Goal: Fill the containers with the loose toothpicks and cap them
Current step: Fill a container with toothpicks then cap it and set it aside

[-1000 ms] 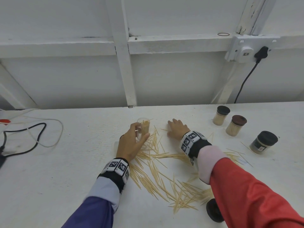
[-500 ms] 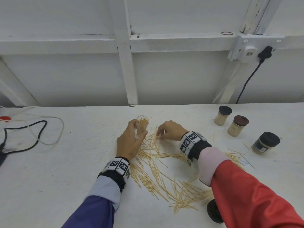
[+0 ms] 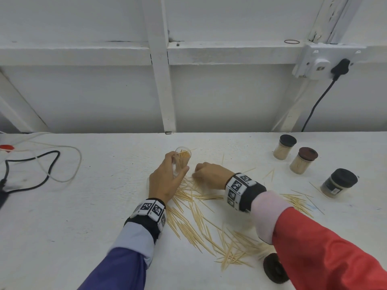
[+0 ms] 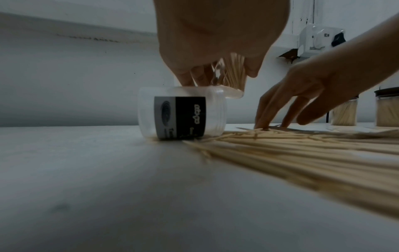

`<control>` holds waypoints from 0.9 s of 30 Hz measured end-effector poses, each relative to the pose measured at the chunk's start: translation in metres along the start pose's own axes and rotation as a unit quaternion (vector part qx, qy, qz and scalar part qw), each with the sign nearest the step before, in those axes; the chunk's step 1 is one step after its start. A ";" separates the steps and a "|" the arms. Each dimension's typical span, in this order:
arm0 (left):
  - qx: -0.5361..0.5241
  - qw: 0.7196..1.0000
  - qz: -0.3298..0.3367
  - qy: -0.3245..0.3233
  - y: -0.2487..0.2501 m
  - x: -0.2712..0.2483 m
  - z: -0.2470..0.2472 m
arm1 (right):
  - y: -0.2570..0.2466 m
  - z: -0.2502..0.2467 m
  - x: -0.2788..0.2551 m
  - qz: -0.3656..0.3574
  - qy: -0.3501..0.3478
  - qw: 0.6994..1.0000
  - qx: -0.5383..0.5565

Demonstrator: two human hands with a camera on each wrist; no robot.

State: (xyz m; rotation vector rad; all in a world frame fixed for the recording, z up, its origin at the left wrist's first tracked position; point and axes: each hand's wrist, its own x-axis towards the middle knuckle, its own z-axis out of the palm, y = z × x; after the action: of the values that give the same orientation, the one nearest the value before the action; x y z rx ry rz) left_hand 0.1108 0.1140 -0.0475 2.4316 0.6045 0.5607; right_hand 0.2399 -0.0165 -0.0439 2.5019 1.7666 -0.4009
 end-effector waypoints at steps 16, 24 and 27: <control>0.000 1.000 0.003 -0.027 -0.001 -0.001 0.001 | -0.013 -0.004 -0.048 0.006 -0.038 0.999 0.017; -0.006 0.999 0.007 -0.046 0.000 -0.001 0.001 | -0.007 -0.001 -0.052 0.025 0.015 0.999 0.026; -0.008 0.999 0.007 -0.050 -0.001 -0.001 0.001 | -0.008 0.000 -0.053 0.000 0.026 1.000 -0.006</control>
State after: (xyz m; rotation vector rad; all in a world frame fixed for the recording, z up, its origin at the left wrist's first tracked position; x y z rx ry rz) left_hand 0.1103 0.1141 -0.0491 2.4346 0.5400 0.4453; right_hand 0.2161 -0.0626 -0.0306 2.5267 1.7806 -0.3267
